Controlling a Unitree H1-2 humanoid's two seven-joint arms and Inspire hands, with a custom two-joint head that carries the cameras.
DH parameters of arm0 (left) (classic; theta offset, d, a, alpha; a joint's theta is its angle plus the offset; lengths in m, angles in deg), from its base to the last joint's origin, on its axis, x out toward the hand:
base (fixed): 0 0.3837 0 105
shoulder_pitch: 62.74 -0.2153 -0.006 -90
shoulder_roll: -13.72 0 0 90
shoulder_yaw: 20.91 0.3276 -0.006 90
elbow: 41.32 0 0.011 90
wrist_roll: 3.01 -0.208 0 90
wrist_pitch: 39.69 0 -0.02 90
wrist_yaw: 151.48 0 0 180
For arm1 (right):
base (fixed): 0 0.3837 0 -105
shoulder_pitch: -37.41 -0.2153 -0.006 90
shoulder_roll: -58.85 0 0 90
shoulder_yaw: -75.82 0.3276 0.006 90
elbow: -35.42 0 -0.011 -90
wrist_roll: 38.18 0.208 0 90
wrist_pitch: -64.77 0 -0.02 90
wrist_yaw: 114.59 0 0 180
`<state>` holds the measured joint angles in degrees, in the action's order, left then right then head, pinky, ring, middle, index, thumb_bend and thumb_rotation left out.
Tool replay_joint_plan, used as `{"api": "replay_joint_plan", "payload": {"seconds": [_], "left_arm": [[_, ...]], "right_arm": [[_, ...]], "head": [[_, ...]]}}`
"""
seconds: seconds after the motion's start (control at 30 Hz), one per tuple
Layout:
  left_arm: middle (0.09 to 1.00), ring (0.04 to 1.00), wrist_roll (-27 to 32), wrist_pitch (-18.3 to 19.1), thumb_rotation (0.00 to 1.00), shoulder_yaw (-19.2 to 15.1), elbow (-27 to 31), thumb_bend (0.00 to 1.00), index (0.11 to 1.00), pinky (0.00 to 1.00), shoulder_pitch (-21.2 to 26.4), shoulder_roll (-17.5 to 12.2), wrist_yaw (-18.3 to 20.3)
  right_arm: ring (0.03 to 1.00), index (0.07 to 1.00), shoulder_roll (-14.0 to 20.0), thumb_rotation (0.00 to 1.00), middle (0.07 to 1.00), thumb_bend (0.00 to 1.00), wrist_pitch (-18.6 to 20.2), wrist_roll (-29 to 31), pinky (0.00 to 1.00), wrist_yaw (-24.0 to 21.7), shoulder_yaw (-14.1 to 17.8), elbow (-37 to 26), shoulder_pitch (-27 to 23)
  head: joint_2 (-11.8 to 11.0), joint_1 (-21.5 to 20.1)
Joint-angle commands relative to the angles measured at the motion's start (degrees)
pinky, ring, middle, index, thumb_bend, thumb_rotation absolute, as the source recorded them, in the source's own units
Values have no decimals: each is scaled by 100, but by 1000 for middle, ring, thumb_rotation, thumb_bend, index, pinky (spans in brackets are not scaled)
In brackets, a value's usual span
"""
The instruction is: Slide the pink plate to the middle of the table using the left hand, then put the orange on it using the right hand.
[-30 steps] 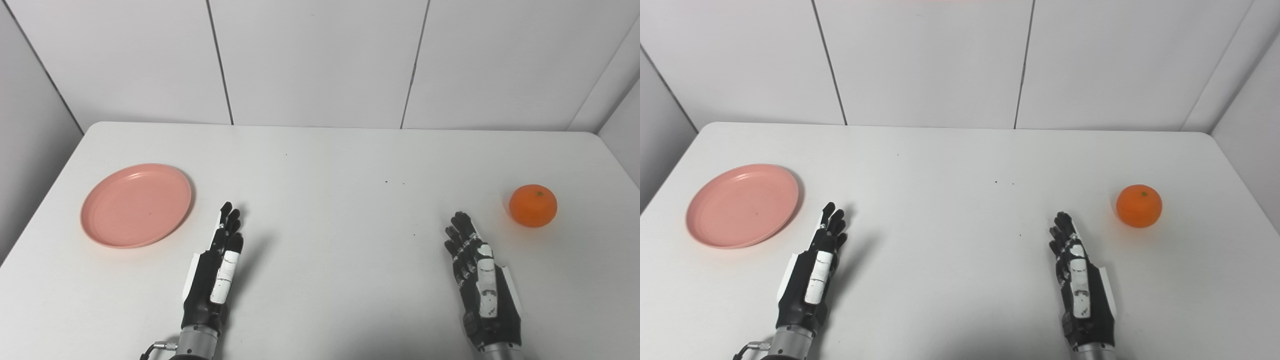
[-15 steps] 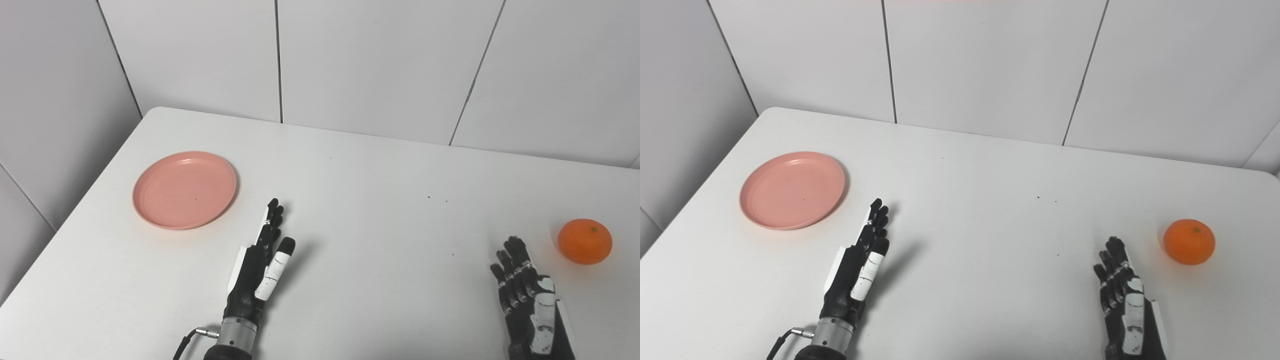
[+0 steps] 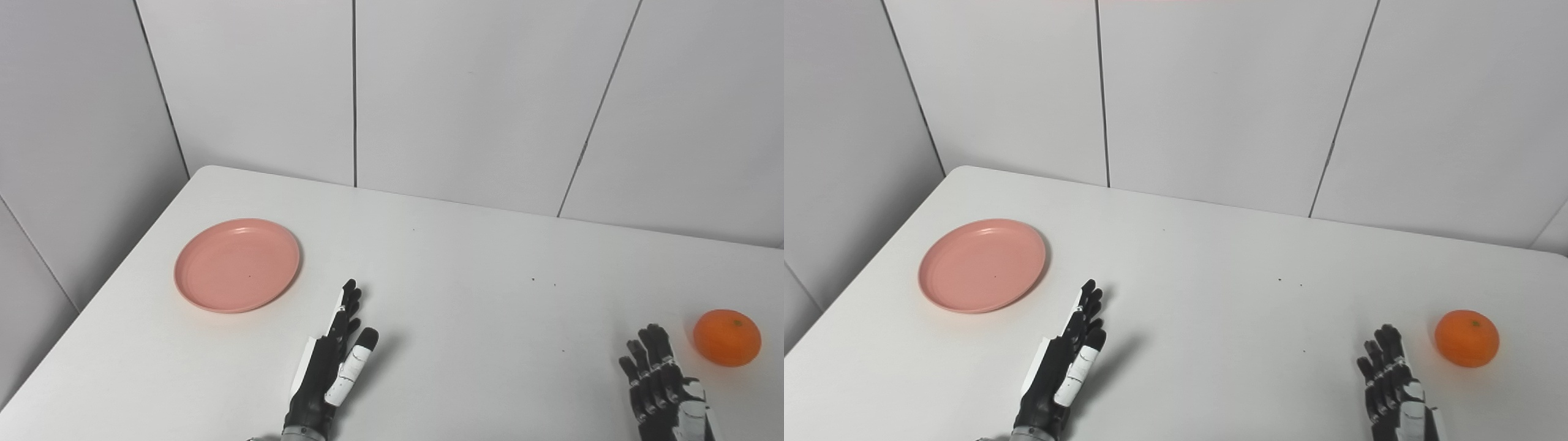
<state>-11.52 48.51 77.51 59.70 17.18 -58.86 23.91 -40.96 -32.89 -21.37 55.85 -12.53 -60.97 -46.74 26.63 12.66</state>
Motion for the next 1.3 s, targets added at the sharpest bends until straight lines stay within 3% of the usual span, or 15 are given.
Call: {"api": "replay_joint_plan", "payload": {"seconds": [0.0,0.27,0.4,0.47,0.67,0.83,1.0,1.27], "left_arm": [[1000,996,141,-136,919,49,-260,857,999,956,-853,49,47],[988,983,292,-168,900,5,-313,861,974,946,-783,-70,123],[974,972,450,-253,879,-45,-302,795,975,961,-695,-128,185],[969,970,577,-219,880,-108,-214,824,973,968,-596,-136,240],[976,982,1097,165,874,-313,312,902,983,998,-227,-138,440],[959,972,1479,438,883,-494,736,996,987,1000,94,-354,743],[947,953,1821,622,898,-703,1056,1000,977,1000,444,-555,1059],[953,954,2004,1043,915,-1034,1415,1000,994,1000,1114,-954,1099]], "right_arm": [[1000,969,66,1000,1000,822,-283,-46,1000,-122,76,619,288],[1000,965,-16,1000,994,787,-287,-235,1000,-55,9,675,240],[997,961,-63,1000,986,780,-323,-323,1000,-25,3,735,199],[989,957,-94,1000,980,780,-349,-336,1000,-8,12,780,182],[984,949,-143,1000,970,805,-374,-384,1000,11,6,837,154],[980,949,-184,1000,967,805,-387,-410,1000,5,-20,863,136],[974,944,-225,1000,962,813,-401,-434,1000,14,-31,854,141],[970,939,-278,1000,960,822,-432,-434,1000,-1,-36,847,155]], "head": [[-5,-5],[-18,-117],[-59,-147],[-72,-156],[-99,-135],[-146,-176],[-168,-216],[-184,-236]]}}
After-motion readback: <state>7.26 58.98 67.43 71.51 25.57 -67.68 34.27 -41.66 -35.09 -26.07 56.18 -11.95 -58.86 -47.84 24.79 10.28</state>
